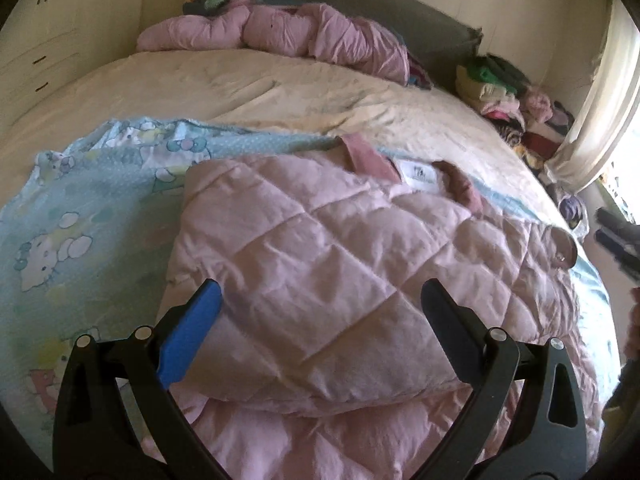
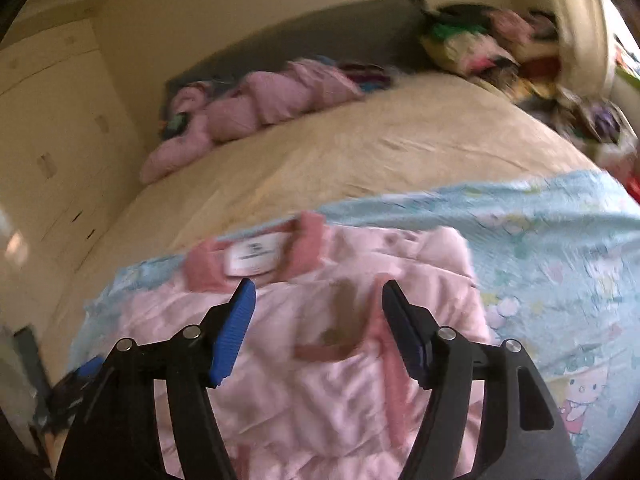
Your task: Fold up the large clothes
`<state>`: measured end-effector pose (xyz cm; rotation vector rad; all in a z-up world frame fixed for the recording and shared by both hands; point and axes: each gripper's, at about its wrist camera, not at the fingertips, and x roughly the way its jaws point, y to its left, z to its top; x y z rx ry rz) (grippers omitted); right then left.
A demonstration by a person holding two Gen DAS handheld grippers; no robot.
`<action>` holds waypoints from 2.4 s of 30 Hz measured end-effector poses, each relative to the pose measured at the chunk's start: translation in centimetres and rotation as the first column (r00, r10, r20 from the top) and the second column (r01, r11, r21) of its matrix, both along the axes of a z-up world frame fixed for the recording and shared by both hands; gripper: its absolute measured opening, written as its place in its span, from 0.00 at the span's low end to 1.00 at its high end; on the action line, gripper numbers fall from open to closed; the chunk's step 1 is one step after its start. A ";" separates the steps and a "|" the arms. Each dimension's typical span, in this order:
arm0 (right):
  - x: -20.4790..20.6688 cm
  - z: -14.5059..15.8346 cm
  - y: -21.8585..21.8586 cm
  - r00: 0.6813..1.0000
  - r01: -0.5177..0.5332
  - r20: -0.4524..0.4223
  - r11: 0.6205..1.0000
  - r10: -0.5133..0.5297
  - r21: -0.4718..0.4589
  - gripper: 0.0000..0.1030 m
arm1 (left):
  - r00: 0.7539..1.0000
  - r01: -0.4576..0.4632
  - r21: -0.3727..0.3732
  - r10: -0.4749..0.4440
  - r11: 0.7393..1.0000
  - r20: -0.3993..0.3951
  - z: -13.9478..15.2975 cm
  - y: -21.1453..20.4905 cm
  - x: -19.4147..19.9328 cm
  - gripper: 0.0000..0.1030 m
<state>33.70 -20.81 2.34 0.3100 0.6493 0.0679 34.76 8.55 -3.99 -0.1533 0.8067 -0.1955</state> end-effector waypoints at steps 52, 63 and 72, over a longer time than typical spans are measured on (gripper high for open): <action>2.2 -7.6 9.9 0.960 -0.181 -0.243 0.972 0.141 -0.150 0.93 | 0.994 0.016 0.008 -0.015 1.000 -0.106 -0.9 0.4 0.1 0.91; -1.3 -4.0 8.5 0.981 -0.150 -0.138 0.982 0.134 -0.112 0.95 | 1.000 0.008 0.025 -0.007 1.000 -0.029 2.9 0.1 -2.1 0.91; -4.2 -1.1 8.1 0.989 -0.139 -0.075 0.985 0.131 -0.107 0.95 | 0.998 -0.009 0.014 0.009 1.000 0.060 6.5 0.7 -4.4 0.91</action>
